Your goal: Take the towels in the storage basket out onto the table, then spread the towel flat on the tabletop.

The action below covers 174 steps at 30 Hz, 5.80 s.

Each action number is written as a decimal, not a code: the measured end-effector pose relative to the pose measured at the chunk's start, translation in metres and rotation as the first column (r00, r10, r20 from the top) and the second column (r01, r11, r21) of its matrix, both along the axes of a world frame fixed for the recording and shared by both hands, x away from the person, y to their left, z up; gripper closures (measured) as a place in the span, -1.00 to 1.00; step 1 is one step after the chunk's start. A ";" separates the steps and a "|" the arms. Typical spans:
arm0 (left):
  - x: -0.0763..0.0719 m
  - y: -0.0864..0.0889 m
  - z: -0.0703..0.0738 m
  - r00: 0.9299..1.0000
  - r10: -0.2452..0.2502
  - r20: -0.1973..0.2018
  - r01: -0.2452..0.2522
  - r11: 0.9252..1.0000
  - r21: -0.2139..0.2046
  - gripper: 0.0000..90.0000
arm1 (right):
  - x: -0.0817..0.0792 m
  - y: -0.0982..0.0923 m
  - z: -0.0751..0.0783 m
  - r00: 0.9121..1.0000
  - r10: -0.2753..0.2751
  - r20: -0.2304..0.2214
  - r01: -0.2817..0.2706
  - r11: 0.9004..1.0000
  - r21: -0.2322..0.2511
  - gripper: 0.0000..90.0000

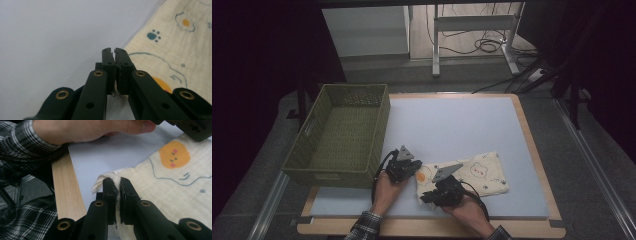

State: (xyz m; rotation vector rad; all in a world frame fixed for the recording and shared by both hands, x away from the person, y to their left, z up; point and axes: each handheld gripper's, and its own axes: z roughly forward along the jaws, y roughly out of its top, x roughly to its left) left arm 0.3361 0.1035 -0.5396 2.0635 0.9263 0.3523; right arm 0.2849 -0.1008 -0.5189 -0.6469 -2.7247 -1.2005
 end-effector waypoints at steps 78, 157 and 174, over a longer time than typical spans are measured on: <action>0.068 -0.214 0.039 0.963 -0.250 0.102 0.249 0.968 0.030 0.66 | -0.005 -0.205 0.016 0.887 -0.444 0.129 0.443 0.896 0.038 0.73; 0.050 -0.128 0.005 0.969 -0.208 -0.133 0.204 0.978 -0.040 0.77 | 0.004 -0.214 0.002 0.825 -0.554 0.108 0.563 0.823 -0.081 0.83; 0.043 -0.118 0.032 0.976 -0.217 -0.002 0.217 0.976 -0.003 0.90 | 0.002 -0.212 0.018 0.838 -0.542 0.057 0.543 0.840 0.010 0.85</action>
